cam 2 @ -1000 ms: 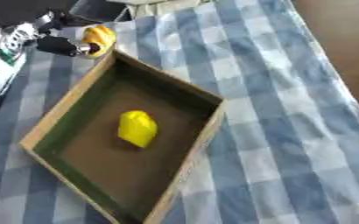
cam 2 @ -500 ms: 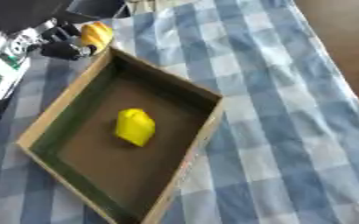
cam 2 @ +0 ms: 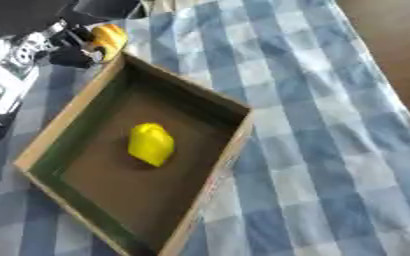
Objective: Pick up objects on the table and place them in the box.
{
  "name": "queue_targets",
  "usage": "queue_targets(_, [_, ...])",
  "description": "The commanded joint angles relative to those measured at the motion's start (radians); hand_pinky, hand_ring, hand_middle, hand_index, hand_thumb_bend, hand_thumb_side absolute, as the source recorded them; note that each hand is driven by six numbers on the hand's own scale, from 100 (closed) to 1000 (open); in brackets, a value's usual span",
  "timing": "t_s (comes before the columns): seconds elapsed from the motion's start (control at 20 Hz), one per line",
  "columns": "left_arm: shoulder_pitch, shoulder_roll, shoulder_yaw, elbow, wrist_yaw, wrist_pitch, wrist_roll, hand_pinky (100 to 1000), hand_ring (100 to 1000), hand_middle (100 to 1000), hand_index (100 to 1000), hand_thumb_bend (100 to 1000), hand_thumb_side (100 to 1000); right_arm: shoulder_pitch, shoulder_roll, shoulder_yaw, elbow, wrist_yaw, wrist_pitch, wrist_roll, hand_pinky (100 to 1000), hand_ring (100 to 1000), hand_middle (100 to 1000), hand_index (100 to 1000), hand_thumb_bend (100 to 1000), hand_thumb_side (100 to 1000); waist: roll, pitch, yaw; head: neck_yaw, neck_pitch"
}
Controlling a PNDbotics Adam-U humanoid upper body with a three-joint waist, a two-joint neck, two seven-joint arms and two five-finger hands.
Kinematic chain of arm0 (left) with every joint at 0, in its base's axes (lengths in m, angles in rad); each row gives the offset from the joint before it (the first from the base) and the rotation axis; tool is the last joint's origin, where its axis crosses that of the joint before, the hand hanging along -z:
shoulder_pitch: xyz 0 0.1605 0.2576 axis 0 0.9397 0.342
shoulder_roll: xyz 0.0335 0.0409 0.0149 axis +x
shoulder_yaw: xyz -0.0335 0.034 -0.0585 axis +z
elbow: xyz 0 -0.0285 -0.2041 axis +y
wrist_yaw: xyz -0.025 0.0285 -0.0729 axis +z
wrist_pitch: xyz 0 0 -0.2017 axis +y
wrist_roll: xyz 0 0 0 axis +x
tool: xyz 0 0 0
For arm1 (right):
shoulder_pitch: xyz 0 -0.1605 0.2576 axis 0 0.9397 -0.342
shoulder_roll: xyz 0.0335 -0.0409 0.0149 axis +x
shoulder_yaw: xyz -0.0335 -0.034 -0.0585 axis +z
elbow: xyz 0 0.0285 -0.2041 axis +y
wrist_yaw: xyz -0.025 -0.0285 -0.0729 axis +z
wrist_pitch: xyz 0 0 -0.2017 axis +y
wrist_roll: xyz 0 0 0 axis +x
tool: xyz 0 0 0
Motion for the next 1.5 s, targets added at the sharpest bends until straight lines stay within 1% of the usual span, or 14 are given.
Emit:
queue_targets(0.05, [-0.011,0.017,0.011,0.008,-0.022,0.012,0.028,776,747,699,699,261,161,-0.012,-0.009,-0.005,-0.016,0.003,0.000,0.000,805,861,636,807,245,418,-0.006,-0.018,-0.004,0.008,-0.017])
queue_targets(0.15, [-0.009,0.018,0.010,0.015,-0.057,0.017,0.045,769,737,692,689,360,166,-0.011,-0.007,-0.006,-0.016,0.003,0.001,0.001,805,861,636,807,245,420,-0.006,-0.015,-0.006,0.007,-0.018])
queue_targets(0.3, [-0.011,0.018,0.011,0.014,-0.095,0.016,0.054,768,732,679,679,400,171,-0.008,-0.005,-0.007,-0.016,0.004,0.003,0.000,805,861,636,807,245,422,-0.006,-0.013,-0.003,0.008,-0.014])
queue_targets(0.35, [-0.011,0.019,0.012,0.014,-0.107,0.018,0.059,758,716,650,678,411,183,-0.010,-0.005,-0.006,-0.016,0.003,0.003,0.001,805,861,636,807,244,424,-0.006,-0.013,-0.003,0.009,-0.015])
queue_targets(0.5, [-0.011,0.017,0.016,0.019,-0.145,0.024,0.086,741,685,615,685,441,211,-0.014,-0.003,-0.005,-0.016,0.002,0.003,0.003,805,861,636,807,245,424,-0.007,-0.011,-0.006,0.014,-0.024])
queue_targets(0.7, [-0.010,0.012,0.025,0.031,-0.154,0.027,0.121,720,651,575,660,417,202,-0.014,0.000,-0.005,-0.016,0.002,0.003,0.003,805,862,635,807,245,426,-0.006,-0.006,-0.013,0.018,-0.029])
queue_targets(0.8, [-0.009,0.012,0.026,0.037,-0.155,0.029,0.138,703,621,546,626,400,162,-0.014,0.001,-0.005,-0.016,0.002,0.003,0.003,805,862,635,806,244,427,-0.005,-0.004,-0.016,0.019,-0.032])
queue_targets(0.85, [-0.008,0.012,0.026,0.041,-0.157,0.030,0.146,679,594,520,600,376,114,-0.014,0.001,-0.006,-0.016,0.002,0.003,0.003,805,862,635,806,244,427,-0.005,-0.003,-0.017,0.020,-0.032])
queue_targets(0.9, [-0.007,0.012,0.026,0.044,-0.162,0.032,0.156,666,581,509,590,358,100,-0.015,0.002,-0.006,-0.016,0.002,0.003,0.003,805,862,635,806,244,428,-0.005,-0.001,-0.019,0.020,-0.032])
queue_targets(0.95, [-0.006,0.012,0.026,0.048,-0.169,0.034,0.165,644,559,495,568,265,100,-0.015,0.002,-0.006,-0.016,0.002,0.003,0.003,804,862,635,806,243,429,-0.004,0.000,-0.020,0.020,-0.032])
queue_targets(1.0, [-0.006,0.012,0.026,0.051,-0.174,0.034,0.171,637,553,492,563,232,100,-0.015,0.003,-0.006,-0.016,0.002,0.003,0.003,804,862,634,806,242,430,-0.004,0.000,-0.021,0.021,-0.032])
queue_targets(1.05, [-0.005,0.011,0.026,0.053,-0.176,0.033,0.175,626,542,483,549,167,100,-0.015,0.003,-0.006,-0.016,0.001,0.004,0.003,804,862,634,806,240,433,-0.004,0.001,-0.021,0.021,-0.031])
queue_targets(1.3, [-0.005,0.017,0.016,0.045,-0.185,0.016,0.200,614,530,480,538,177,100,-0.010,0.006,-0.007,-0.016,0.000,0.006,0.000,803,861,634,807,235,442,-0.007,-0.003,-0.017,0.017,-0.024])
queue_targets(1.5, [-0.004,0.023,-0.001,0.013,-0.189,-0.005,0.200,608,524,485,539,184,100,-0.004,0.007,-0.008,-0.016,0.000,0.008,-0.002,803,861,635,807,231,447,-0.014,-0.016,-0.005,0.012,-0.011])
